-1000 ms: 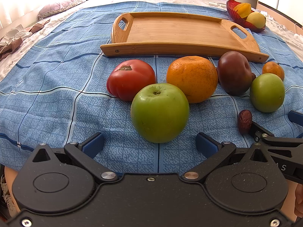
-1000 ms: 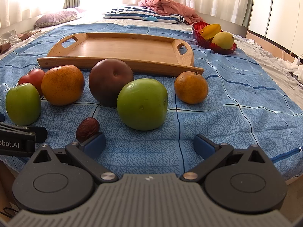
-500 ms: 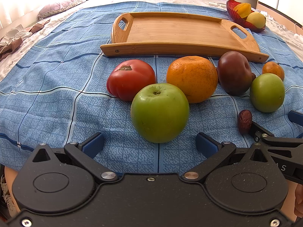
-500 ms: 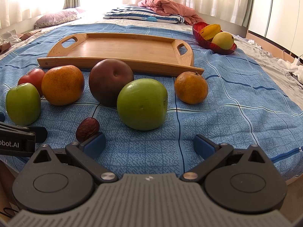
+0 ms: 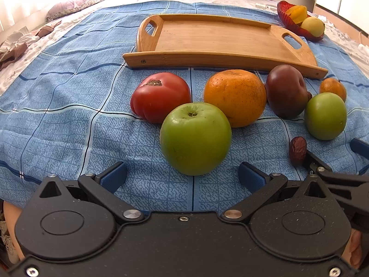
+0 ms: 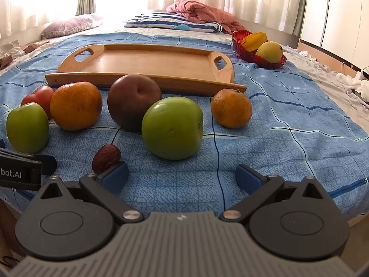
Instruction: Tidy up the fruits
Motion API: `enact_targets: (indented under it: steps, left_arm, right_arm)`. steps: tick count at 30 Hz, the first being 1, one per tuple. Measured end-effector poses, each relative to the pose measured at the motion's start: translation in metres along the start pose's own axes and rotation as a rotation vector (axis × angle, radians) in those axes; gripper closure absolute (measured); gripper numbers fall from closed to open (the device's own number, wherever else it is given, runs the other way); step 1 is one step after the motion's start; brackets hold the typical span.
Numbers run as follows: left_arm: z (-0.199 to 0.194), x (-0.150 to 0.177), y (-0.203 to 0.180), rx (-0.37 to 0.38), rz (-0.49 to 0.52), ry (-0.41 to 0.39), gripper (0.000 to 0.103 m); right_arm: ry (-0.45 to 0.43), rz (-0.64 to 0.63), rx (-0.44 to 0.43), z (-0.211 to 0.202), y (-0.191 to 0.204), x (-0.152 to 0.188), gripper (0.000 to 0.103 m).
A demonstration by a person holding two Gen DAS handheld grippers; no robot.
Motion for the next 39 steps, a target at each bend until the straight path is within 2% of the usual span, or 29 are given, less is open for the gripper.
enact_targets:
  steps: [7, 11, 15, 17, 22, 26, 30, 39]
  left_arm:
    - [-0.004, 0.001, 0.004, 0.024, 0.007, -0.028, 0.0]
    - [-0.005, 0.002, 0.002, 0.011, 0.026, -0.046, 0.0]
    - [-0.011, 0.002, 0.004, 0.032, 0.014, -0.055, 0.0]
    - [-0.014, 0.004, 0.005, 0.031, 0.023, -0.071, 0.007]
    - [-0.031, 0.004, 0.003, 0.029, 0.065, -0.142, 0.026]
    - [-0.048, 0.001, -0.001, 0.085, 0.075, -0.194, 0.026]
    - [-0.057, -0.005, 0.0, 0.088, 0.076, -0.23, 0.026]
    - [-0.053, -0.012, 0.0, 0.093, 0.062, -0.242, 0.028]
  right_arm:
    - [-0.009, 0.017, 0.02, 0.0, 0.001, 0.0, 0.0]
    - [-0.004, 0.045, 0.007, -0.004, 0.0, -0.001, 0.0]
    - [-0.034, 0.054, -0.023, -0.011, 0.004, 0.001, 0.003]
    - [-0.053, 0.043, -0.021, -0.014, 0.008, 0.003, 0.004]
    - [-0.097, -0.004, -0.06, -0.023, 0.022, 0.004, 0.015]
    - [-0.125, -0.056, -0.081, -0.029, 0.038, 0.004, 0.028]
    - [-0.133, -0.111, -0.102, -0.032, 0.056, 0.003, 0.042]
    - [-0.161, -0.179, -0.147, -0.035, 0.072, -0.003, 0.051]
Point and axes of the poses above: each gripper's, at about its wrist camera, not at the fingertips, and z roughly the way its jaws point, y to its left, x to its underside, the point moved 10 cm from there along z, roughly the way its jaws point, and after that the axes turned 14 degrees about y, right-handed, at the moved point
